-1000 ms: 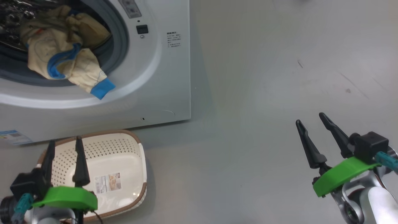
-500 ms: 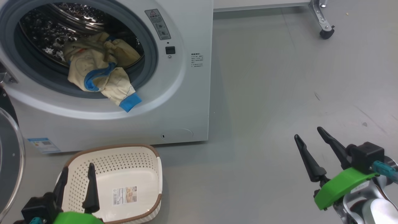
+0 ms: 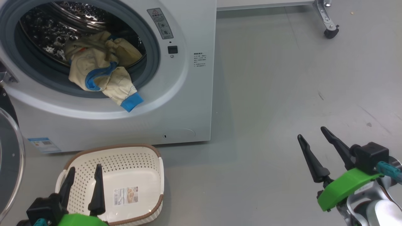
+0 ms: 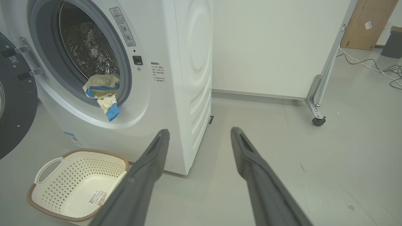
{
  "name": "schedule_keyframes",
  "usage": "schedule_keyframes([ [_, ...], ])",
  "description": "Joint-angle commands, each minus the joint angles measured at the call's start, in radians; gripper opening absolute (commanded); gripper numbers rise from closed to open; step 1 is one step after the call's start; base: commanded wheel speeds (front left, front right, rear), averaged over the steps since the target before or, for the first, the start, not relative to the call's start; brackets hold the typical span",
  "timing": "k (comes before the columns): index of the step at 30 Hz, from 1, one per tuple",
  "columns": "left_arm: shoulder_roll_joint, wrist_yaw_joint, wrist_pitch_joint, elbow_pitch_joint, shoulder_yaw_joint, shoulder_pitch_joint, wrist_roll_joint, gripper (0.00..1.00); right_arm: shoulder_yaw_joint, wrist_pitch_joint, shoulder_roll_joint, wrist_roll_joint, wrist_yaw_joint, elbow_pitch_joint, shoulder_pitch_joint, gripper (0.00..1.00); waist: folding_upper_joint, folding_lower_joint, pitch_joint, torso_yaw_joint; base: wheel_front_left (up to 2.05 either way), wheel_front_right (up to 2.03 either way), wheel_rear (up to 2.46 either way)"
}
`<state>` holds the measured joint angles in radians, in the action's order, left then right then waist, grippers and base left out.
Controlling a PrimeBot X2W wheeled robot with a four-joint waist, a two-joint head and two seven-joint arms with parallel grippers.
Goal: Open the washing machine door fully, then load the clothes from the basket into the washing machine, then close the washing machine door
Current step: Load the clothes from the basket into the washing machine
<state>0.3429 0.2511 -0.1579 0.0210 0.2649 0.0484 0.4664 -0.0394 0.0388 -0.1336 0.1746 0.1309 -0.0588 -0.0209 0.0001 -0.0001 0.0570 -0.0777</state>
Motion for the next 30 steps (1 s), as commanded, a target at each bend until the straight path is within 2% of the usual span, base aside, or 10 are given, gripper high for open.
schedule_keyframes([
  [1, 0.024, 0.124, -0.001, 0.034, -0.037, -0.036, -0.007, 1.00, -0.018, 0.001, -0.021, 0.002, 0.000, -0.038, 0.017, 1.00, -0.0001, 0.0001, 0.002, 0.000, 0.00, 0.00, 0.00],
  [11, 0.020, 0.121, 0.018, 0.013, -0.025, -0.065, 0.002, 1.00, -0.028, -0.004, -0.017, 0.004, 0.000, -0.033, 0.027, 1.00, -0.0001, 0.0001, 0.019, -0.009, 0.00, 0.00, 0.00],
  [19, 0.010, 0.101, 0.045, -0.046, -0.034, -0.124, 0.043, 1.00, -0.038, -0.011, -0.013, 0.010, 0.000, -0.035, 0.047, 1.00, -0.0001, 0.0001, 0.072, -0.033, 0.00, 0.00, 0.00],
  [30, 0.056, 0.038, 0.093, -0.258, -0.058, -0.377, 0.068, 1.00, -0.052, -0.047, -0.007, 0.028, 0.000, -0.030, 0.129, 1.00, -0.0001, 0.0001, 0.255, -0.104, 0.00, 0.00, 0.00],
])
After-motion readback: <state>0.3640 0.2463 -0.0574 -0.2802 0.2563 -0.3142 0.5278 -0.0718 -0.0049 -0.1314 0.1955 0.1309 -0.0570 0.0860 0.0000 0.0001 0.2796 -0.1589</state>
